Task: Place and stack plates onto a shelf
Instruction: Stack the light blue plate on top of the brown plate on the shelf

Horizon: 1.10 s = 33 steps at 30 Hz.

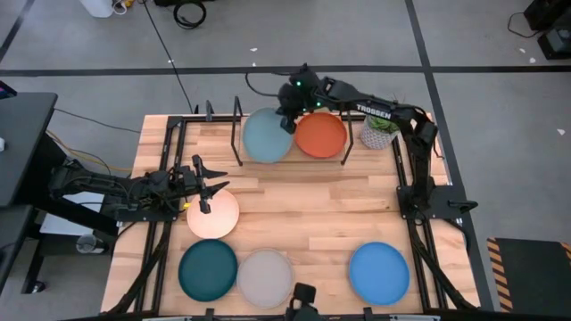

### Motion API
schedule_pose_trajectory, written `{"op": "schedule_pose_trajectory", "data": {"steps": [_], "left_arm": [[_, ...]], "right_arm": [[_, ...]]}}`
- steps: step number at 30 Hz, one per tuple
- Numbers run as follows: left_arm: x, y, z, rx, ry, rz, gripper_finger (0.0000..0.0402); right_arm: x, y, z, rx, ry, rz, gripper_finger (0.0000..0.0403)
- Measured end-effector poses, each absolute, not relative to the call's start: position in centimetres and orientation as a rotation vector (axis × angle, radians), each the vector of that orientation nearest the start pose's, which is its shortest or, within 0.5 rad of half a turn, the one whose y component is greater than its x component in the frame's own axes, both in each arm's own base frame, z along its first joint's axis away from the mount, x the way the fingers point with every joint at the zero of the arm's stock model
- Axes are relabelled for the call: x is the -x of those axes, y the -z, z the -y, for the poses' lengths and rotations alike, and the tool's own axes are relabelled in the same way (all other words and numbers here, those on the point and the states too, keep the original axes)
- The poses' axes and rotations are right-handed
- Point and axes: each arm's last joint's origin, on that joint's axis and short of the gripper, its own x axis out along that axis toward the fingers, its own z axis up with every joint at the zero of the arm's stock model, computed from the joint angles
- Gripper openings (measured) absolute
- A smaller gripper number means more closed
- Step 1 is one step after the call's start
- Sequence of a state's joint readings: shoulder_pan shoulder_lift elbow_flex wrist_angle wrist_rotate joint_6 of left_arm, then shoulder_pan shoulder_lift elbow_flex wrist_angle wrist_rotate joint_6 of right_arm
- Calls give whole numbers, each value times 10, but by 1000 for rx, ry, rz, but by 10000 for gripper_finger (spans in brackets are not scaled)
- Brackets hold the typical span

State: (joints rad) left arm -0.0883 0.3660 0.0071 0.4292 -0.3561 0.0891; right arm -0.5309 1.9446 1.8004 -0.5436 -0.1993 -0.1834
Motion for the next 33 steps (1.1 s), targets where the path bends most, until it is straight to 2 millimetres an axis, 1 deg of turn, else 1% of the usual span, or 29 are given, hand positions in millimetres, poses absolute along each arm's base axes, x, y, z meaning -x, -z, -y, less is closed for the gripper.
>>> {"op": "schedule_pose_trajectory", "data": {"steps": [3, 6, 12, 19, 23, 27, 33], "left_arm": [[-119, -175, 0, -73, -271, 56, 141], [-119, -175, 0, -74, -271, 55, 141], [-119, -175, 0, -75, -271, 56, 141], [-119, -176, 0, -80, -272, 66, 141], [-119, -176, 0, -81, -271, 67, 141], [-119, -176, 0, -83, -272, 67, 141], [-119, -176, 0, -82, -272, 68, 141]], "right_arm": [[-383, -311, 227, -71, 225, -605, 23], [-382, -304, 232, -73, 218, -583, 23], [-379, -278, 235, -80, 248, -603, 23], [-374, -258, 239, -70, 315, -616, 23], [-372, -254, 244, -70, 340, -588, 23], [-368, -244, 247, -106, 365, -591, 23], [-364, -239, 249, -129, 364, -597, 29]]}}
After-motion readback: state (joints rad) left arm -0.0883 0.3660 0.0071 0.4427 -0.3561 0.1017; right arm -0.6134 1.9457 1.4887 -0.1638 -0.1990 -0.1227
